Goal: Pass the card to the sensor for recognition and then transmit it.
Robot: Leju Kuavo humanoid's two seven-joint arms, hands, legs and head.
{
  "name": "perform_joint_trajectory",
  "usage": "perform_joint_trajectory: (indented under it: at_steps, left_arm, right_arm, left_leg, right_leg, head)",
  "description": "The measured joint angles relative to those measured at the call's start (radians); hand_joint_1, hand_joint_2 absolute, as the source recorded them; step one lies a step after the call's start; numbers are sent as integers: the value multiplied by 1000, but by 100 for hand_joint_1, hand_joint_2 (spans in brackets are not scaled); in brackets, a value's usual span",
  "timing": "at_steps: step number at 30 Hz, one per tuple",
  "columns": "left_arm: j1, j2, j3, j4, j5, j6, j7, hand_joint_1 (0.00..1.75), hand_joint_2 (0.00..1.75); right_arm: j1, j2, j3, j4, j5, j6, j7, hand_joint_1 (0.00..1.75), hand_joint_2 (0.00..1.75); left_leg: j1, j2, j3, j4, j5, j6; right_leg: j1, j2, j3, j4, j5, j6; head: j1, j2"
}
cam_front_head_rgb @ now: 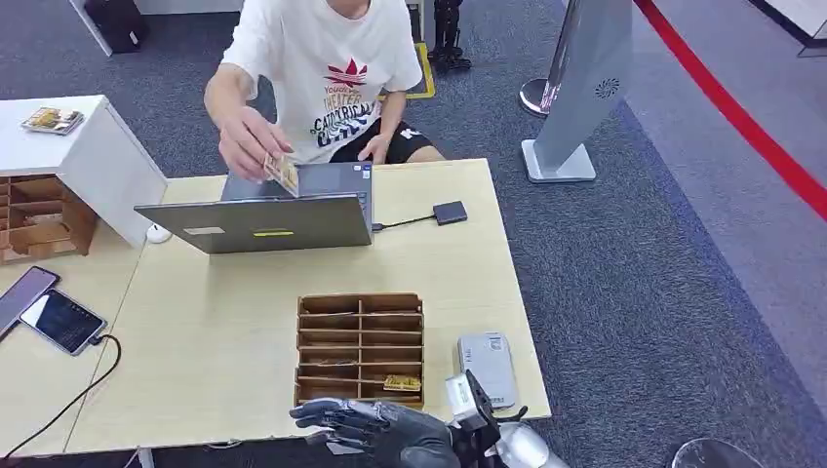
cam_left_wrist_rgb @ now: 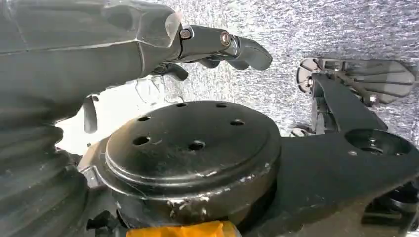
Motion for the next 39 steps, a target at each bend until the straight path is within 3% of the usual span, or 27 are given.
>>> perform_joint_trajectory:
  at_steps: [12, 17, 27, 32, 39]
  left_arm:
    - [7, -5, 0, 0, 0, 2, -8, 0, 0]
    - [9, -6, 0, 0, -1, 17, -6, 0, 0]
    - [9, -14, -1, 0, 1, 14, 11, 0, 0]
    - [9, -14, -1, 0, 0, 2, 22, 0, 0]
    - [9, -14, -5, 0, -8, -12, 25, 0, 0]
  right_arm:
    - [2, 0, 0, -1, 9, -3, -11, 0, 175]
    - [3, 0, -17, -20, 63, -76, -34, 0, 175]
    - [-91, 14, -118, -167, 390, -516, -7, 0, 175]
    - [-138, 40, -124, -224, 665, -771, 26, 0, 175]
    - [-184, 72, -118, -239, 850, -907, 79, 0, 175]
  left_leg:
    - [0, 0, 0, 0, 0, 0]
    - [0, 0, 0, 0, 0, 0]
    - [0, 0, 0, 0, 1, 0]
    - [0, 0, 0, 0, 2, 0]
    - [0, 0, 0, 0, 2, 0]
  right_leg:
    - [0, 0, 0, 0, 0, 0]
    - [0, 0, 0, 0, 0, 0]
    - [0, 0, 0, 0, 2, 0]
    - [0, 0, 0, 0, 2, 0]
    - [0, 0, 0, 0, 2, 0]
  head:
    - [0, 0]
    - [0, 0]
    - [0, 0]
    - [0, 0]
    - [0, 0]
